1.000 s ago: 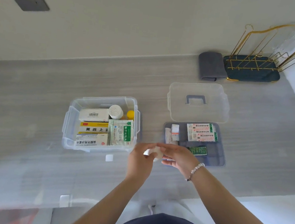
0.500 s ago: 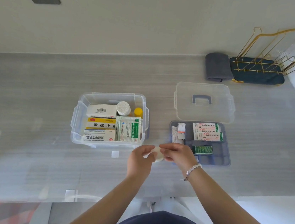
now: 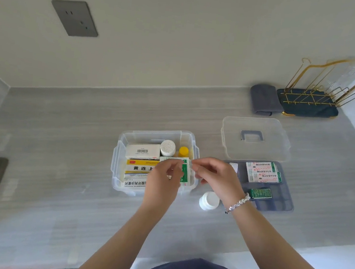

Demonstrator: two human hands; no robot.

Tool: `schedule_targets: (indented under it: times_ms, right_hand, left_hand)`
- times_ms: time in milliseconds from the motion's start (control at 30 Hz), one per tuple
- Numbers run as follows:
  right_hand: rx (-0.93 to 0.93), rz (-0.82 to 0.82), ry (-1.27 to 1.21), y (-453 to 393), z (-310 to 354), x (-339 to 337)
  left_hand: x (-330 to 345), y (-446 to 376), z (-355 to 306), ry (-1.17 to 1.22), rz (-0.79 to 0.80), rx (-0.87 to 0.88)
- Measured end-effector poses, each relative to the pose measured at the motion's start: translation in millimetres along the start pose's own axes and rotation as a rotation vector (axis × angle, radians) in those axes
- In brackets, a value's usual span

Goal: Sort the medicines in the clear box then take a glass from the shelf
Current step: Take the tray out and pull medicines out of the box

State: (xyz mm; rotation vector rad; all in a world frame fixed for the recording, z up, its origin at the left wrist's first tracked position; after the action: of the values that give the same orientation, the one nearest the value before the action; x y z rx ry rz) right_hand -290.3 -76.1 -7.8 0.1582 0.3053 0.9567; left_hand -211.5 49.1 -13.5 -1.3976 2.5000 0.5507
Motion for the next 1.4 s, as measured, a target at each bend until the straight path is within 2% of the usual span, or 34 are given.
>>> schedule_targets:
  times_ms: [100, 233, 433, 633, 867, 1233, 1400]
  right_hand:
    - [-0.015, -0.034, 0.041, -8, 1, 20]
    - [-0.179, -0.089, 0.465, -18, -7, 43]
    - [-0.156, 0.128, 0.856, -36, -19, 67]
    - [-0.083, 0.238, 1.094, -55, -15, 79]
    - [0.052, 0.386, 1.101, -84, -2, 76]
    - [0.009, 0.454, 1.085, -90, -2, 70]
    - [-0.043, 0.424, 1.054, -88, -1, 64]
  left_hand:
    - [-15, -18, 9, -0.073, 0.051, -0.036]
    - [-35, -43, 28, -0.245, 0.126, -0.14]
    - [-37, -69, 43, -0.339, 0.349, -0.212]
    - [-37, -85, 52, -0.216, 0.334, -0.309]
    - [-38, -92, 61, -0.07, 0.314, -0.413]
    - [-42, -91, 63, -0.029, 0.355, -0.355]
    - [-46, -90, 62, 0.016, 0.387, -0.315]
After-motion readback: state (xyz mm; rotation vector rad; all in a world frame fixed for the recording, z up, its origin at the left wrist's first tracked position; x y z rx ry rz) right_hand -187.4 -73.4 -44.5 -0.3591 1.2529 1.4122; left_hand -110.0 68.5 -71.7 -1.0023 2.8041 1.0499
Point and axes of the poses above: each hand's wrist, its own y-axis away from the middle knuckle, its own x-axis out of the palm, z = x × y, the point moved 1 cm from there along -y, towards the middle knuckle, and after that the axes turned 2 degrees about -x, right-handed, at the moved point
